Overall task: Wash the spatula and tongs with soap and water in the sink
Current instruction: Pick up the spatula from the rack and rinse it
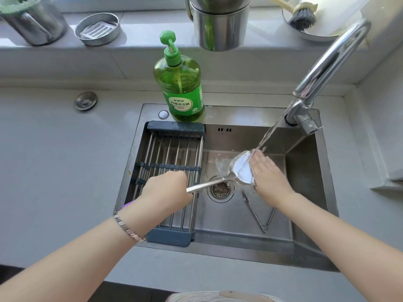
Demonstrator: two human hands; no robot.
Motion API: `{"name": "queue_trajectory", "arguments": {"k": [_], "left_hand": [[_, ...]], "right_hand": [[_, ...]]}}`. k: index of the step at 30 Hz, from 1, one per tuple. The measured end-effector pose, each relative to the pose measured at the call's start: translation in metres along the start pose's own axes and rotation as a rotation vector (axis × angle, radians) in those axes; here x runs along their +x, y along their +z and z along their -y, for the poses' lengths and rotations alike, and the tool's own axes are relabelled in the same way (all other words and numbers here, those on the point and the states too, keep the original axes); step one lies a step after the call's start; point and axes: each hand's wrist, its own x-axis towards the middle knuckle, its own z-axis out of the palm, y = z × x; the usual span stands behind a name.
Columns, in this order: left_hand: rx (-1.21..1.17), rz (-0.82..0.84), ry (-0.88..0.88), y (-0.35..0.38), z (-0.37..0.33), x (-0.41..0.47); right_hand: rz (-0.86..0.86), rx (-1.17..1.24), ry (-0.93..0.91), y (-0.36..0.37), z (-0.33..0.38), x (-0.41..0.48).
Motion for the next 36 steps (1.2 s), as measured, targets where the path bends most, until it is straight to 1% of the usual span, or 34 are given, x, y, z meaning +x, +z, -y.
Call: {"name": "queue_trajectory", "arguments": {"k": [3,5,7,10,11,14,15,18,19,20,23,24,26,28,30,33,36], "left_hand": [[-0.054,0.007,-0.033,0.004,0.002,0.002],[-0.058,0.017,-0.042,0.006,0.003,0.003],[-0.068,0.02,-0.048,0.007,0.003,0.003],[-0.089,0.016,-0.049,0.007,0.004,0.003],[-0.094,0.019,-0.048,0.007,0.004,0.002],[-0.085,0.043,-0.032,0.007,0.005,0.002],[-0.082,0.069,-0.027,0.006,0.006,0.001],[-0.095,0.183,0.004,0.0,0.007,-0.002],[-0.073,0.193,0.029,-0.003,0.006,-0.002],[-0.02,0.166,0.066,-0.006,0.003,-0.001],[0.27,-0.05,0.168,-0.018,-0.012,0.017],[0.373,-0.098,0.202,-0.021,-0.021,0.025],[0.542,-0.134,0.289,-0.028,-0.044,0.04],[0.659,-0.165,0.393,-0.036,-0.073,0.048],[0.749,-0.206,0.489,-0.043,-0.103,0.05],[0.871,-0.255,0.609,-0.043,-0.137,0.05],[1.012,-0.274,0.71,-0.037,-0.153,0.05]], "right_hand": [[-0.135,-0.018,-0.153,0.016,0.019,-0.01],[-0.133,0.013,-0.229,0.023,0.027,-0.019],[-0.187,0.039,-0.204,0.02,0.023,-0.018],[-0.206,0.083,-0.072,0.013,0.02,-0.015],[-0.213,0.098,-0.076,0.013,0.025,-0.016],[-0.16,0.113,-0.208,0.018,0.031,-0.023],[-0.162,0.113,-0.21,0.019,0.026,-0.022],[-0.167,0.164,-0.116,0.014,0.002,-0.018],[-0.158,0.172,-0.116,0.014,-0.005,-0.019],[-0.152,0.176,-0.13,0.012,-0.009,-0.021],[-0.113,0.196,-0.186,0.01,-0.019,-0.036],[-0.097,0.214,-0.156,0.01,-0.024,-0.041],[-0.027,0.261,0.023,0.006,-0.033,-0.05],[0.131,0.21,0.22,0.005,-0.04,-0.058],[0.24,0.15,0.292,0.006,-0.045,-0.069],[0.346,0.197,0.346,0.008,-0.043,-0.082],[0.45,0.251,0.372,0.015,-0.036,-0.087]]}}
